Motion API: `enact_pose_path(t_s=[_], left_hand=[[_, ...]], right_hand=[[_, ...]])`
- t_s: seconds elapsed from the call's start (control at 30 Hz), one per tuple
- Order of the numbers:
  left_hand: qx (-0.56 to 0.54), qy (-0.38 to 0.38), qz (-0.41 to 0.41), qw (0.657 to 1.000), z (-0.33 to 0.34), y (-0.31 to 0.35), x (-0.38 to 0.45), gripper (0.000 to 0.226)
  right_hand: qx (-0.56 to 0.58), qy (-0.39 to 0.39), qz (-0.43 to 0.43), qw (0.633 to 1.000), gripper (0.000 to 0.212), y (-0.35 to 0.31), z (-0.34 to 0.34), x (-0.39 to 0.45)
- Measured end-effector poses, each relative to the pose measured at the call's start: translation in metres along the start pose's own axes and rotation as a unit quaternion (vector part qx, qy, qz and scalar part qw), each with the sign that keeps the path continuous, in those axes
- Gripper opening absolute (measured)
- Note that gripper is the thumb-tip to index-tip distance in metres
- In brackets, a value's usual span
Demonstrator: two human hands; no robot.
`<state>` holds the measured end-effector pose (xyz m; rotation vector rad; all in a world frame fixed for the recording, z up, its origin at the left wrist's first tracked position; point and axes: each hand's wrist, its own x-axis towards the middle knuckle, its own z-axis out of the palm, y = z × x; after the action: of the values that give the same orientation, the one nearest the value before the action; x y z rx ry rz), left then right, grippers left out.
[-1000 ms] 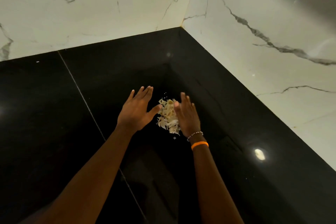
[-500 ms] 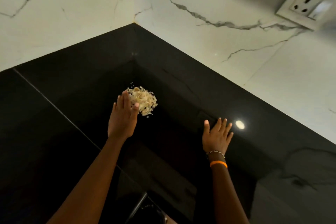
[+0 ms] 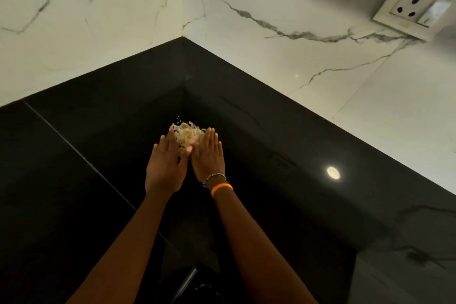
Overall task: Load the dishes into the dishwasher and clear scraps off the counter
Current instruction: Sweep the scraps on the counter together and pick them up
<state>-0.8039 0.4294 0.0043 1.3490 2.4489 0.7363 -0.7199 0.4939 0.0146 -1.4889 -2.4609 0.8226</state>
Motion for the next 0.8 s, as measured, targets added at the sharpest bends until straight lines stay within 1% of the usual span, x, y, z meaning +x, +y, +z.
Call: enact_pose_path(t_s=[0.07, 0.13, 0.17, 0.23, 0.33, 0.4, 0.47, 0.53, 0.67, 0.77, 0.8], left_hand=[[0.007, 0.003, 0.008, 1.000, 0.003, -0.001, 0.000, 0.069], [-0.002, 0.012, 0.015, 1.000, 0.003, -0.004, 0.001, 0.078], [-0.020, 0.021, 0.013, 0.999, 0.003, -0.006, 0.000, 0.082], [-0.068, 0.048, 0.005, 0.997, 0.003, -0.007, 0.000, 0.082], [-0.098, 0.081, -0.020, 0.992, 0.002, -0.007, 0.002, 0.077], [-0.072, 0.066, -0.030, 0.995, 0.002, -0.006, 0.003, 0.078], [-0.016, 0.044, -0.019, 0.999, 0.004, -0.007, 0.005, 0.087], [0.022, 0.032, -0.018, 0.999, 0.004, -0.007, 0.007, 0.096], [0.068, 0.013, -0.008, 0.998, 0.004, -0.006, 0.008, 0.092], [0.073, 0.002, -0.003, 0.997, 0.002, -0.006, 0.007, 0.093], [0.071, 0.004, -0.001, 0.997, 0.002, -0.007, 0.006, 0.095]], right_hand=[[0.020, 0.007, -0.032, 0.999, 0.066, 0.006, -0.006, 0.001], [0.015, 0.038, -0.014, 0.999, 0.066, 0.019, -0.011, 0.007], [0.005, 0.041, 0.002, 0.999, 0.064, 0.025, -0.012, 0.013], [-0.022, 0.038, 0.009, 0.999, 0.063, 0.034, -0.015, 0.030], [-0.093, 0.013, -0.026, 0.995, 0.064, 0.032, -0.018, 0.065], [-0.112, -0.017, -0.055, 0.992, 0.067, 0.027, -0.019, 0.088], [-0.128, -0.051, -0.090, 0.986, 0.070, 0.021, -0.019, 0.111], [-0.165, -0.082, -0.134, 0.974, 0.067, 0.015, -0.018, 0.130], [-0.212, -0.120, -0.196, 0.950, 0.061, 0.004, -0.017, 0.150], [-0.242, -0.149, -0.262, 0.922, 0.054, 0.000, -0.019, 0.142], [-0.234, -0.159, -0.286, 0.915, 0.052, -0.001, -0.019, 0.136]])
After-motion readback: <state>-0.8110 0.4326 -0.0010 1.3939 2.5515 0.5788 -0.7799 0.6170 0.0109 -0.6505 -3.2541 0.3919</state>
